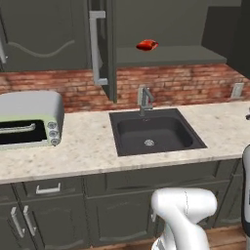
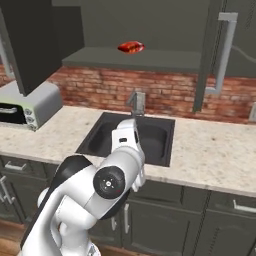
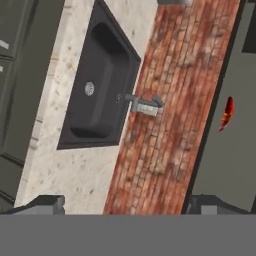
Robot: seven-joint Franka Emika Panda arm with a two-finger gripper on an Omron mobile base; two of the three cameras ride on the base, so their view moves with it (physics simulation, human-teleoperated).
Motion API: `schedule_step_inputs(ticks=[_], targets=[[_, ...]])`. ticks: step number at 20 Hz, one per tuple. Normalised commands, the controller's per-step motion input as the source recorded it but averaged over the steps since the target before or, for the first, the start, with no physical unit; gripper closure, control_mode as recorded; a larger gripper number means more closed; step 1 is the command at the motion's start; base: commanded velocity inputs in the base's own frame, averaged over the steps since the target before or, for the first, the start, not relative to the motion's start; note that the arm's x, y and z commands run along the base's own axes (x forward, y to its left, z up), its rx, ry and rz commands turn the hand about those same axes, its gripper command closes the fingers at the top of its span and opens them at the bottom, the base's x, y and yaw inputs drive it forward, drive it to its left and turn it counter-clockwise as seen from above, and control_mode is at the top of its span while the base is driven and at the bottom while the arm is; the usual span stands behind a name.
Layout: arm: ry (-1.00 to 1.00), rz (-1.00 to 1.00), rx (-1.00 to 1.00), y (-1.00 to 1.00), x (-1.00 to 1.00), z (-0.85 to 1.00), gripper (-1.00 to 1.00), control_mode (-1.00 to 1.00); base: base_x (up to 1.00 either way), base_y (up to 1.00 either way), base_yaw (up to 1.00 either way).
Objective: Pick the avocado and bread from the counter and place them on the plate. Then pick the jam from the cabinet and place it next to the plate. Lastly close the cabinet door.
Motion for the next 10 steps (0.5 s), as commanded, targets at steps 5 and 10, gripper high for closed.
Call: schedule_step_inputs(ticks=[5,10], targets=[[0.00,0.00,0.00,0.00,0.00,0.00,-1.00,1.00,0.72,0.22,0.00],[0.00,0.00,0.00,0.00,0.00,0.00,-1.00,1.00,0.62,0.16,0.00]])
